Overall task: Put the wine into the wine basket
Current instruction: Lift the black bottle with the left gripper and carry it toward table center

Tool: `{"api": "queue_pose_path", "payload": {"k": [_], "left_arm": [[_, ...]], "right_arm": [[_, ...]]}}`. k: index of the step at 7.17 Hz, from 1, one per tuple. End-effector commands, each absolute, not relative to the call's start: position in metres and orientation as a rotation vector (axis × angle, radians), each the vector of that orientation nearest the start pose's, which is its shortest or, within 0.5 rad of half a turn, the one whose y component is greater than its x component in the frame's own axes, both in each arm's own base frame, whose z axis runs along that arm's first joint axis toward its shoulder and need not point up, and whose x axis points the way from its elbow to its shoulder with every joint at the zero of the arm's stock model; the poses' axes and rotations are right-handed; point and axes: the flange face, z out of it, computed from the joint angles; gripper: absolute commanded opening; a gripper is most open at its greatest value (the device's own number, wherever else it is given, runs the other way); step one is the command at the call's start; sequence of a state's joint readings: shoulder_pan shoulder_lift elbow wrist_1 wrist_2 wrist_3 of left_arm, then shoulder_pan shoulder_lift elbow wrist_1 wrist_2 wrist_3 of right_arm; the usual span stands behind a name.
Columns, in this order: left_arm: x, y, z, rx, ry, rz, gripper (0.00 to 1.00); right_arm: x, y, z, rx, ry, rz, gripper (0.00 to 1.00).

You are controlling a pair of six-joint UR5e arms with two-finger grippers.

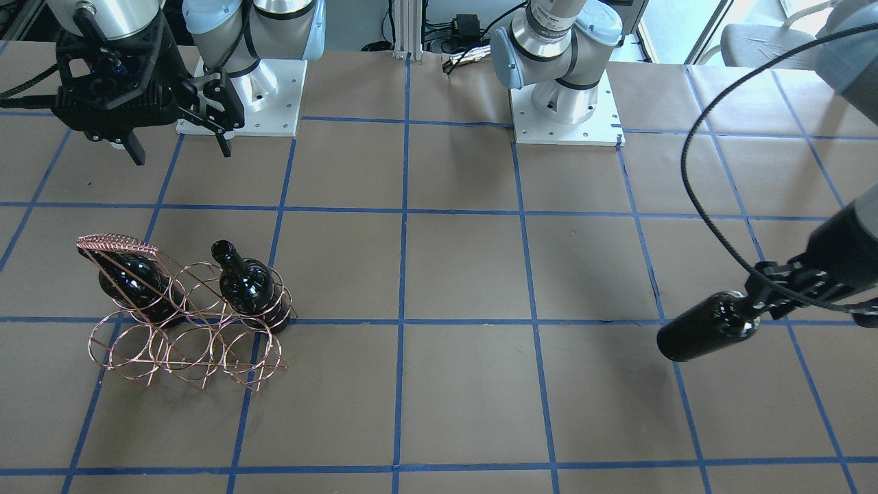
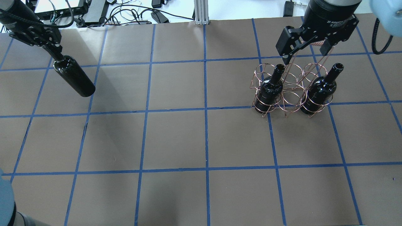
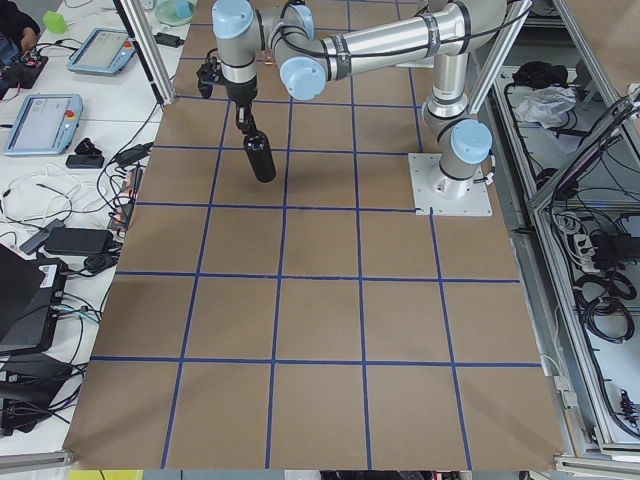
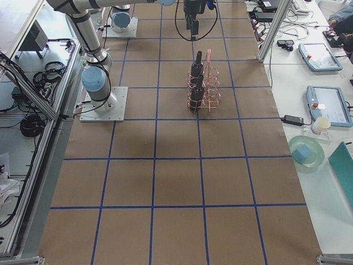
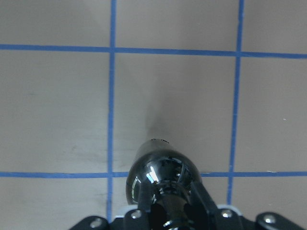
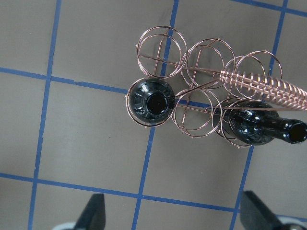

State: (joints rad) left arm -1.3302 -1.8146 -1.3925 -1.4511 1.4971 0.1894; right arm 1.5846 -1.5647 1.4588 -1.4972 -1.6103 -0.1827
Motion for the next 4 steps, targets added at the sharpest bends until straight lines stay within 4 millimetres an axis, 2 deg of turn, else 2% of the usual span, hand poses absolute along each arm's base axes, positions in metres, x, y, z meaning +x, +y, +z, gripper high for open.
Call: {"api": "queue_pose_path", "payload": {"k": [1,2,3,4], "left_arm": [[-0.105,-0.573,0.461,-0.134,3.211,-0.096,0.0],[-0.144,-0.555,0.458,-0.101,3.215,-0.072,0.0],[-0.182,-0.538,0.446,-0.077,3.216,-0.062,0.0],[-0.207,-0.528,0.43,-0.041,3.222,-0.094,0.0]], "right_arm": [[0.133,-0.494,0.533,-0.363,3.2,-0.037,1.0],[0.133,-0.494,0.533,-0.372,3.19,-0.038,1.0],[0.131,-0.492,0.535,-0.37,3.197,-0.042,1.0],[0.133,-0.492,0.537,-0.361,3.187,-0.053,1.0]]}}
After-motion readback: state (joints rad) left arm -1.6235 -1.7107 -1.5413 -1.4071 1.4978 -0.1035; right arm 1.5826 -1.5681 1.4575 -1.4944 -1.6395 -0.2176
